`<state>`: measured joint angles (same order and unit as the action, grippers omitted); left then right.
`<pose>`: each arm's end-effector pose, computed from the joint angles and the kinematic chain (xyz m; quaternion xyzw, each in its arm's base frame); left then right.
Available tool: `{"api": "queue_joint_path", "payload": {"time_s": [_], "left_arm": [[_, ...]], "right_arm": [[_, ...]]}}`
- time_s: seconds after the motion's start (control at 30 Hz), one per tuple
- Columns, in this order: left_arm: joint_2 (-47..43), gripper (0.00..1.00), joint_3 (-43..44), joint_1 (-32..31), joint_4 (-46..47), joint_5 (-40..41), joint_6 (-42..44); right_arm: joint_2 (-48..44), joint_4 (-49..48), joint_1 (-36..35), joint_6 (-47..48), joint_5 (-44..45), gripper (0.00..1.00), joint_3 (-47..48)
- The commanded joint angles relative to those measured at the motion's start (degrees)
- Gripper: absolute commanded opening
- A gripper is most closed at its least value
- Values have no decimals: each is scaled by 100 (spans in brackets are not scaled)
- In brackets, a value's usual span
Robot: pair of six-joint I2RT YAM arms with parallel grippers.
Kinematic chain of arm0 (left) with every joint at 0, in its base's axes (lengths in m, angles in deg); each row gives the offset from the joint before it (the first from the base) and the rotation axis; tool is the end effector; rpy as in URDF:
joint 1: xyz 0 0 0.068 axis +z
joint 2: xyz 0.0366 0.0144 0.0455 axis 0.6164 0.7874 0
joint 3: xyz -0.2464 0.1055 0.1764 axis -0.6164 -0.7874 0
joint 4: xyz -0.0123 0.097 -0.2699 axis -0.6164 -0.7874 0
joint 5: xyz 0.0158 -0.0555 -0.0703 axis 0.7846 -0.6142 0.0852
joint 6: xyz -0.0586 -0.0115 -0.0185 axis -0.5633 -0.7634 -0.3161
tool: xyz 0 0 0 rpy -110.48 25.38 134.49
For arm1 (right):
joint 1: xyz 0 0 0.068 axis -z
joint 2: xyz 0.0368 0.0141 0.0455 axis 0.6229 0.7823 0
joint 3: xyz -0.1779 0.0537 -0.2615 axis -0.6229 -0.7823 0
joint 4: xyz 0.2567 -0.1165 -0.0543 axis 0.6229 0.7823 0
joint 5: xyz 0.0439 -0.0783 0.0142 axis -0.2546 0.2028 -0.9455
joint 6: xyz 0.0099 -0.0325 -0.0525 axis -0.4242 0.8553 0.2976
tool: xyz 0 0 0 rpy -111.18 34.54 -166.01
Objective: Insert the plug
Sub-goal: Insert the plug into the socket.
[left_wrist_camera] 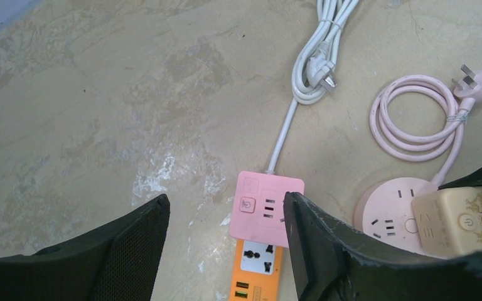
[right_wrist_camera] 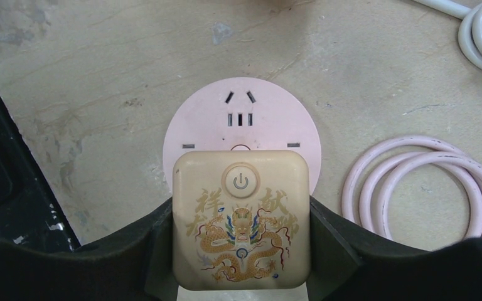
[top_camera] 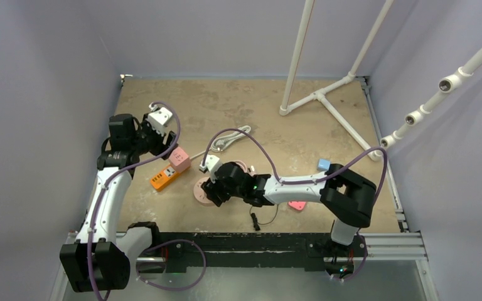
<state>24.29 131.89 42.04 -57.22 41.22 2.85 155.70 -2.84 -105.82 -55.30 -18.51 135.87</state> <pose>0.2304 -0.0081 0.3306 0.2719 0.8198 -0.1139 0.4910 0.1611 0.3734 0.2077 -0.4103 0.7900 0.2496 0.3811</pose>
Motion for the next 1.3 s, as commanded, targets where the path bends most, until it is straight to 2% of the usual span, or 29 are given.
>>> {"api": "queue_joint_path", "payload": {"time_s": [0.0,0.13,0.27,0.3,0.33,0.37,0.53,0.6,0.93,1.03,1.13,1.27], "left_arm": [[17,66,292,-34,-257,-215,46],[-33,66,295,-67,-580,-450,150],[-47,66,314,-123,-802,-530,268],[-45,66,315,-134,-839,-531,305],[-45,66,330,-135,-873,-529,323],[-49,66,354,-131,-886,-523,348],[-111,66,366,-135,-936,-591,307],[-131,66,356,-135,-958,-614,303],[-193,68,252,-135,-1424,-995,932],[-219,69,240,-135,-1625,-1222,1251],[-259,69,288,-135,-1830,-1505,1440],[-527,68,187,-135,-1997,-2012,1633]], "right_arm": [[178,-74,-180,-495,-208,0,-202],[368,-320,-321,-796,-202,0,-276],[631,-262,-497,-1041,487,0,-183],[649,-198,-533,-1090,659,9,-145],[639,-123,-565,-1130,829,26,-107],[627,-47,-591,-1126,949,38,-67],[590,370,-644,-1125,1537,65,176],[529,465,-645,-1114,1630,71,260],[193,892,-645,-774,1656,83,882],[-242,792,-645,-635,1547,89,735],[-821,437,-641,-540,1035,89,385],[-1256,-107,-628,-565,921,87,-45]]}}
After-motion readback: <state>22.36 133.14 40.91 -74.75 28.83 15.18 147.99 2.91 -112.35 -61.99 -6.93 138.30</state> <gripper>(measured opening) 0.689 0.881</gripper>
